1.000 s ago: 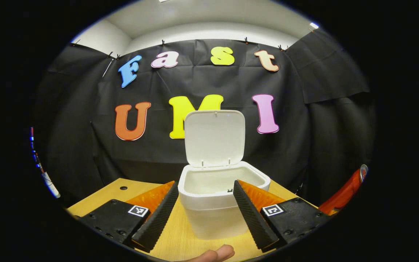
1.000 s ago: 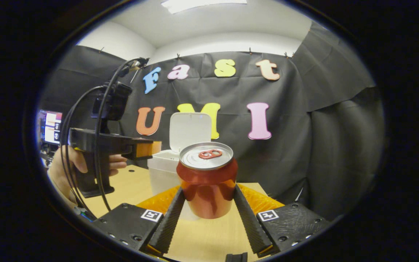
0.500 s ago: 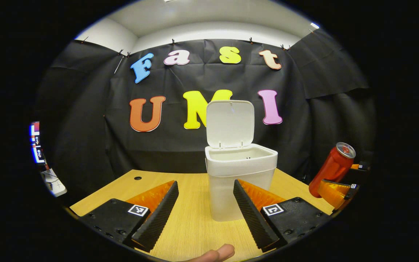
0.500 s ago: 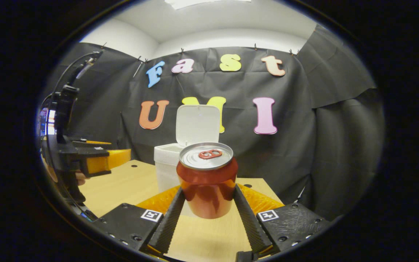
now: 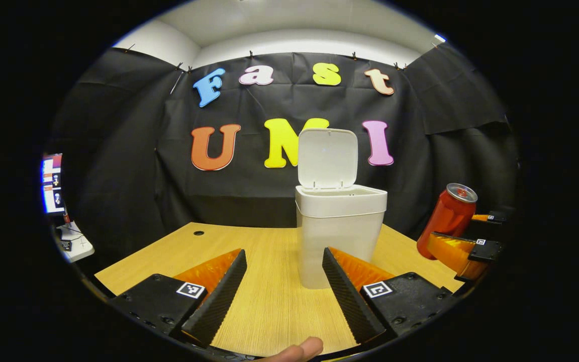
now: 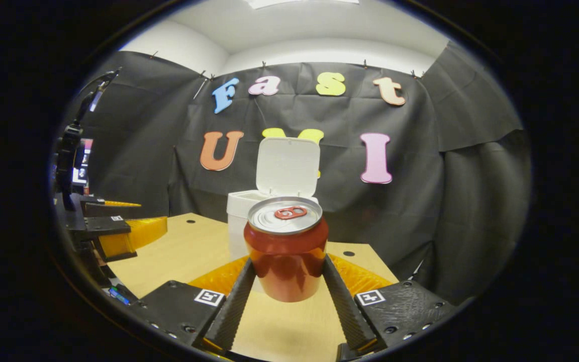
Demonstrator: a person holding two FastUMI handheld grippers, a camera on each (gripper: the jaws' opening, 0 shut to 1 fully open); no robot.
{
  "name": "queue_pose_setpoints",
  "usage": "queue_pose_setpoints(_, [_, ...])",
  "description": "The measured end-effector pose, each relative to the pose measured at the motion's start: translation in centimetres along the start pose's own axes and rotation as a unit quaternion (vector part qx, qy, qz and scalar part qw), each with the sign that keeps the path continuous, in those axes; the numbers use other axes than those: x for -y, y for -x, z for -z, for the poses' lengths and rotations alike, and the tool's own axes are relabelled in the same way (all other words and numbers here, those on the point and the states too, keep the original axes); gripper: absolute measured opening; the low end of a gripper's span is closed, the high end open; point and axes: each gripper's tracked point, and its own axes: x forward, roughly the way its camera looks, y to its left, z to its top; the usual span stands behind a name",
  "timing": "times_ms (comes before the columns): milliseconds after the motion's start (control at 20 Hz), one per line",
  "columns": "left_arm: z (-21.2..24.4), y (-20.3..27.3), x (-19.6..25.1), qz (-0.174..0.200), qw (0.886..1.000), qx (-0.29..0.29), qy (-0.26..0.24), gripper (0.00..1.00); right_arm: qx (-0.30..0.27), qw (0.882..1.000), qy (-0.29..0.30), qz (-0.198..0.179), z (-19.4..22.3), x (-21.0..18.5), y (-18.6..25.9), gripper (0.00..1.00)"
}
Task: Press the lid of the desktop garbage bin to open it, pick up the crumpled paper on the desktop and throw it into the bin, then pick up the pop can on the desktop and drop it into the bin, and finally close the garbage bin lid.
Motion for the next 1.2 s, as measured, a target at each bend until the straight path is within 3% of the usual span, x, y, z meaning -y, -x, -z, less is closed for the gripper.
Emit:
queue_pose_setpoints(250, [0.5,0.3,-0.9,-0.003,1.0,-0.005,-0.001,0.98,0.015,1.0,-0.003,0.0,-1.0,-1.2,0.1,0.8])
queue_pose_setpoints(600, [0.6,0.6,-2.0,-0.013,1.0,-0.007,-0.006,0.98,0.045,0.999,-0.026,-0.004,-5.9,-1.9,-1.7,0.8])
queue_pose_setpoints(900, [0.5,0.6,-2.4,-0.015,1.0,-0.008,-0.007,0.98,0.056,0.997,-0.034,0.032,-10.3,0.1,-6.0,0.8])
queue_pose_setpoints(1200, [0.6,0.7,-2.0,-0.011,1.0,-0.008,-0.009,0.98,0.029,0.998,-0.037,0.03,-12.5,0.5,-11.0,0.8])
